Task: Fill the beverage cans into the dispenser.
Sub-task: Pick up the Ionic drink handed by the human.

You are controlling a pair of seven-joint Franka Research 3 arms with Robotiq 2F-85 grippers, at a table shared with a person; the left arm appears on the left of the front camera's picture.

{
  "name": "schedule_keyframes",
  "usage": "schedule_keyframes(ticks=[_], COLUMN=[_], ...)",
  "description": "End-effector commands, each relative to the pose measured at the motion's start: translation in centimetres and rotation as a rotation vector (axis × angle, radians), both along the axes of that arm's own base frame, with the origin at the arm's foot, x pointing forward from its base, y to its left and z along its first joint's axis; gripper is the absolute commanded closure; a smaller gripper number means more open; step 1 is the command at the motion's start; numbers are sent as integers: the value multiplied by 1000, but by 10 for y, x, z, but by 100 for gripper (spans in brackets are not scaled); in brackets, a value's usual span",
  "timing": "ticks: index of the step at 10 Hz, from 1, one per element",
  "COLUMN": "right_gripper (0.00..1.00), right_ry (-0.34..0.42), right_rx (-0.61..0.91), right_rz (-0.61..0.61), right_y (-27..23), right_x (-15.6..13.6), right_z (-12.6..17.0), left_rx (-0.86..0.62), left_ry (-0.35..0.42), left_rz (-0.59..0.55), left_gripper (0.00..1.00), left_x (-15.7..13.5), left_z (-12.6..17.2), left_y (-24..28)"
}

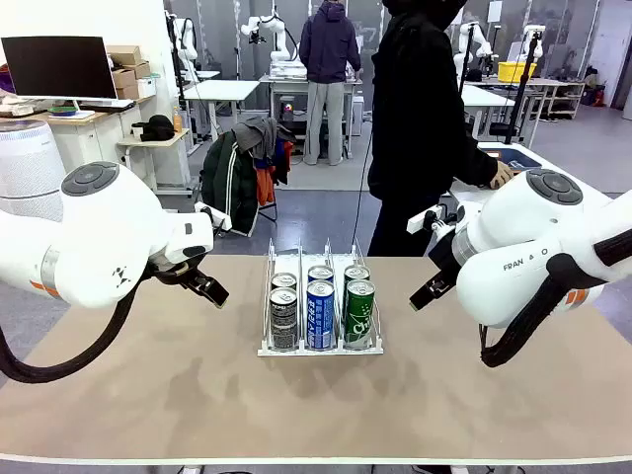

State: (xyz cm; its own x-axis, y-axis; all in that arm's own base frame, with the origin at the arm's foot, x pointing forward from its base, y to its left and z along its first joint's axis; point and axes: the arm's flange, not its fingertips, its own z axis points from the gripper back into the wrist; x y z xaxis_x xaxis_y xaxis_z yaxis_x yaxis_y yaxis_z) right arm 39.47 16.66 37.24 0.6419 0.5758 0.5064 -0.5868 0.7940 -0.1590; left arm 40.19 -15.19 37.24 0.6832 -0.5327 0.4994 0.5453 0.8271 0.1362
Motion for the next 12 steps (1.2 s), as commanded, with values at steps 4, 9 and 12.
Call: schedule_keyframes(ticks=[4, 9, 12], right_gripper=[0, 0, 0], right_ry=[0, 0, 0], right_rx=[0, 0, 0], right_rz=[0, 0, 0], right_y=[0, 0, 0], right_x=[0, 0, 0], right_z=[0, 0, 0], left_rx=[0, 0, 0], left_ry=[0, 0, 0], left_rz=[0, 0, 0], left_gripper=[0, 0, 0], left_x=[0, 0, 0], left_z=[0, 0, 0], left_y=[0, 0, 0])
